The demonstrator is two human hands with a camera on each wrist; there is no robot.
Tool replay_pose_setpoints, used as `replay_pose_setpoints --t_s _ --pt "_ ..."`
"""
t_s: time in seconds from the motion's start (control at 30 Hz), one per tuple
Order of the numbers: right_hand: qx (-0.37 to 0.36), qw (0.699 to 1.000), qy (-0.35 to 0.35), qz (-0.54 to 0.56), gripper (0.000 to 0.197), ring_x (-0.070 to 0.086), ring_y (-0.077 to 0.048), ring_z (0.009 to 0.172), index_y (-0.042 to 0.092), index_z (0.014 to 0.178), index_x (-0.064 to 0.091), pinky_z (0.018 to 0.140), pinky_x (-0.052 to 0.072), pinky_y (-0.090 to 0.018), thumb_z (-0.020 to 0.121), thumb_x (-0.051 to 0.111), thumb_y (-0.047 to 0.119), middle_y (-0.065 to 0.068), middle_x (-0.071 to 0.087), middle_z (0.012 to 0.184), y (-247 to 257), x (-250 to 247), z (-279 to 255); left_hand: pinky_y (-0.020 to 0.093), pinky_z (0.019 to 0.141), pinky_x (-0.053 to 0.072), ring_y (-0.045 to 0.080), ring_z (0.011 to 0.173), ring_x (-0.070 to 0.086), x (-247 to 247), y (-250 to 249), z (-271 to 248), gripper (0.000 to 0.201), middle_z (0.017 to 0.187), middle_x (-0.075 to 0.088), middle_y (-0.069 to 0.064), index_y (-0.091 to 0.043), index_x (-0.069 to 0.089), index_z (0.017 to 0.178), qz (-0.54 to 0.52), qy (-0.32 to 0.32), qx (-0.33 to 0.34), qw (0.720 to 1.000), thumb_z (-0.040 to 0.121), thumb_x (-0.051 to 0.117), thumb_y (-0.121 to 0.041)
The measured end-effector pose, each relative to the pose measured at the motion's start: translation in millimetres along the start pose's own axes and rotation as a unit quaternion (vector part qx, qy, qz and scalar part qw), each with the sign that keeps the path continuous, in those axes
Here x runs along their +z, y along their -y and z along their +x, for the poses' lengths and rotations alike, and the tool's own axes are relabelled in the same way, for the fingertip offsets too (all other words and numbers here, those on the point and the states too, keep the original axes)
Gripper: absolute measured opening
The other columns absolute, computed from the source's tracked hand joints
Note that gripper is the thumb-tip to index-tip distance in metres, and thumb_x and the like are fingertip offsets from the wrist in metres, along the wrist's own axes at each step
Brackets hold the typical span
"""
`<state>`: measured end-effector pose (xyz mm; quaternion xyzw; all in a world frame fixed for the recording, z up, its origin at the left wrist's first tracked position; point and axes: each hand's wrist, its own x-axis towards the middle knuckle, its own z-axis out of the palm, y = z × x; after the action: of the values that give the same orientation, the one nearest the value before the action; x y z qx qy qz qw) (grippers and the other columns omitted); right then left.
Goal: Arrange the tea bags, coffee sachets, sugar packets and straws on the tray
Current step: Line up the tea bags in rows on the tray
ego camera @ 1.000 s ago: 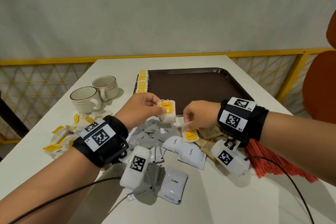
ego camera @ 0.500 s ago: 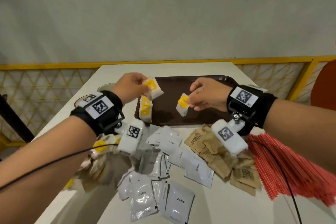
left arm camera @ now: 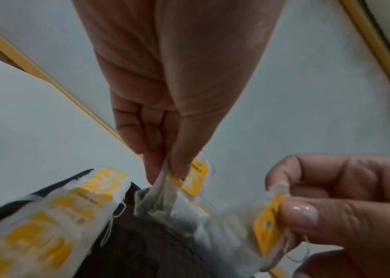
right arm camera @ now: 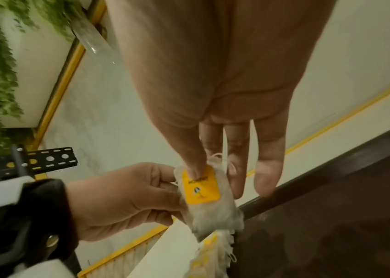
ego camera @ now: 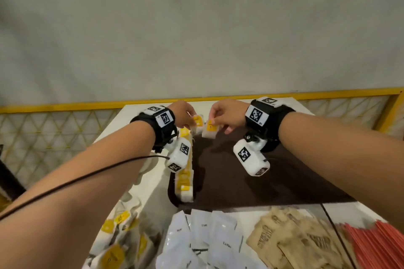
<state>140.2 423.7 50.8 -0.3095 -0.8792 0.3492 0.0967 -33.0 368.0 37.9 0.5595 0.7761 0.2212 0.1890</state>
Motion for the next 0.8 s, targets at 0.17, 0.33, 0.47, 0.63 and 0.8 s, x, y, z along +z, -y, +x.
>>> replay_pose_setpoints --t_s 0.17,0.33,0.47,0.63,0.8 --pt "0.016 0.999 -0.005 -0.043 0.024 0.064 -0.022 0.070 0.020 0.074 0.057 0.063 0.057 -0.041 0.087 0.060 0.000 -0.005 0.060 0.077 -12.0 5.7 47.7 0.011 0.042 0.042 -0.002 0.050 0.059 2.8 6.0 42.7 0.021 0.079 0.068 0.003 -0.006 0.064 0.107 0.061 0.042 0.000 0.997 0.086 0.065 -0.008" --pt "0.013 0.999 0.028 -0.033 0.028 0.065 -0.027 0.070 0.016 0.075 0.059 0.073 0.059 -0.045 0.082 0.062 -0.011 -0.007 0.059 0.077 -24.0 12.5 79.1 0.017 0.052 0.045 0.009 0.067 0.062 6.1 15.8 75.2 0.021 0.086 0.069 0.004 -0.009 0.066 0.105 0.092 0.073 -0.004 0.993 0.085 0.065 -0.008" --pt "0.006 1.000 0.019 -0.014 0.026 0.068 -0.035 0.083 0.014 0.076 0.060 0.074 0.060 -0.041 0.080 0.064 -0.012 -0.012 0.061 0.084 -31.4 18.7 98.8 0.019 0.055 0.044 0.005 0.059 0.054 9.6 23.3 91.6 0.019 0.076 0.063 -0.005 -0.015 0.070 0.100 0.123 0.079 0.003 0.989 0.081 0.067 -0.010" --pt "0.012 0.998 -0.030 -0.053 0.023 0.059 -0.016 0.070 0.011 0.090 0.066 0.065 0.054 -0.030 0.073 0.071 -0.004 -0.004 0.064 0.085 -39.5 25.1 110.0 0.018 0.057 0.040 0.010 0.066 0.050 11.7 26.1 97.1 0.024 0.084 0.065 -0.001 -0.008 0.069 0.106 0.163 0.063 0.024 0.984 0.082 0.068 -0.007" --pt "0.051 0.994 -0.091 -0.016 0.028 0.062 -0.022 0.070 0.019 0.068 0.055 0.067 0.059 -0.036 0.072 0.075 -0.001 0.000 0.059 0.072 -52.4 36.5 113.1 0.021 0.068 0.047 0.012 0.086 0.055 13.8 28.8 99.2 0.028 0.110 0.069 0.009 -0.009 0.070 0.110 0.133 0.042 0.015 0.990 0.083 0.068 -0.006"
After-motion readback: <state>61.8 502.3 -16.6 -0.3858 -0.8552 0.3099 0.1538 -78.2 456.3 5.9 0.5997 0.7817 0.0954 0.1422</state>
